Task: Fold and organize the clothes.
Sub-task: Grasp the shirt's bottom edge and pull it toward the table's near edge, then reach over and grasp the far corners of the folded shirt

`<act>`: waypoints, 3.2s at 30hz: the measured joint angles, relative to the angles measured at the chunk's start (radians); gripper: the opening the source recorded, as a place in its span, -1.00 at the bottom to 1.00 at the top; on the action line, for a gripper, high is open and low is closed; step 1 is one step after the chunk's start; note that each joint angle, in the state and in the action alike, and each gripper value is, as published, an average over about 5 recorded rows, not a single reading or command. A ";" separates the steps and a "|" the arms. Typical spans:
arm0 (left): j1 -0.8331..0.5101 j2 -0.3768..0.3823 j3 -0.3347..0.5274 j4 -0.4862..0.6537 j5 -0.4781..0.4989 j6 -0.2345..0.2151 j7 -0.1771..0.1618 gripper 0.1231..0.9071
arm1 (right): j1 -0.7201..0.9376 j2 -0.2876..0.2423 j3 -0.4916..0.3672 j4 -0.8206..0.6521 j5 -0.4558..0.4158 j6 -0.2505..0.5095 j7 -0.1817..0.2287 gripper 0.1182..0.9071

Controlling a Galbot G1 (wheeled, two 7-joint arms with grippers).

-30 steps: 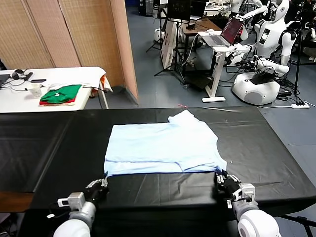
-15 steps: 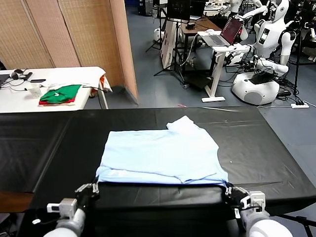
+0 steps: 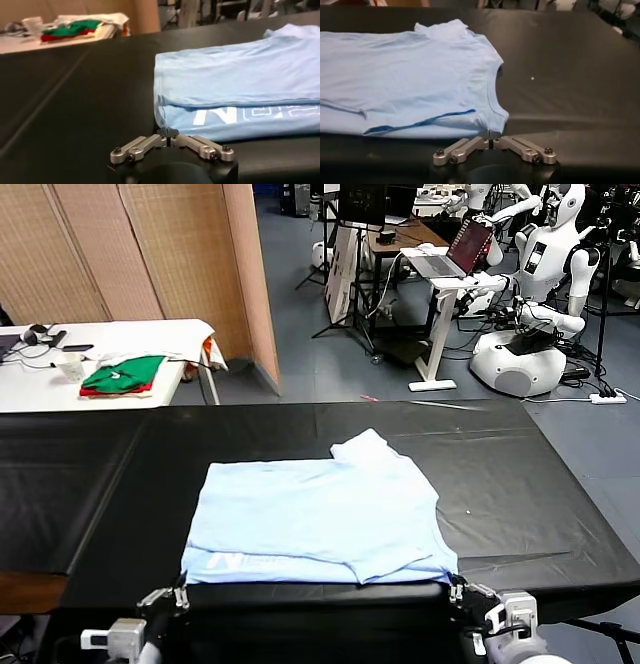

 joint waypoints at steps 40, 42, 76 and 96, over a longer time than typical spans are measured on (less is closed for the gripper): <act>-0.847 0.063 0.168 0.431 -0.356 0.182 0.129 1.00 | 0.990 0.029 -0.349 -0.734 0.037 0.000 -0.077 1.00; -0.882 0.061 0.193 0.469 -0.363 0.189 0.131 1.00 | 1.028 0.040 -0.368 -0.783 0.028 0.000 -0.092 1.00; -1.000 0.048 0.263 0.662 -0.368 0.206 0.203 0.68 | 1.210 0.144 -0.479 -1.098 -0.002 0.002 -0.164 0.78; -1.028 0.033 0.285 0.700 -0.381 0.221 0.215 -0.80 | 1.212 0.154 -0.478 -1.109 -0.003 0.011 -0.170 -0.81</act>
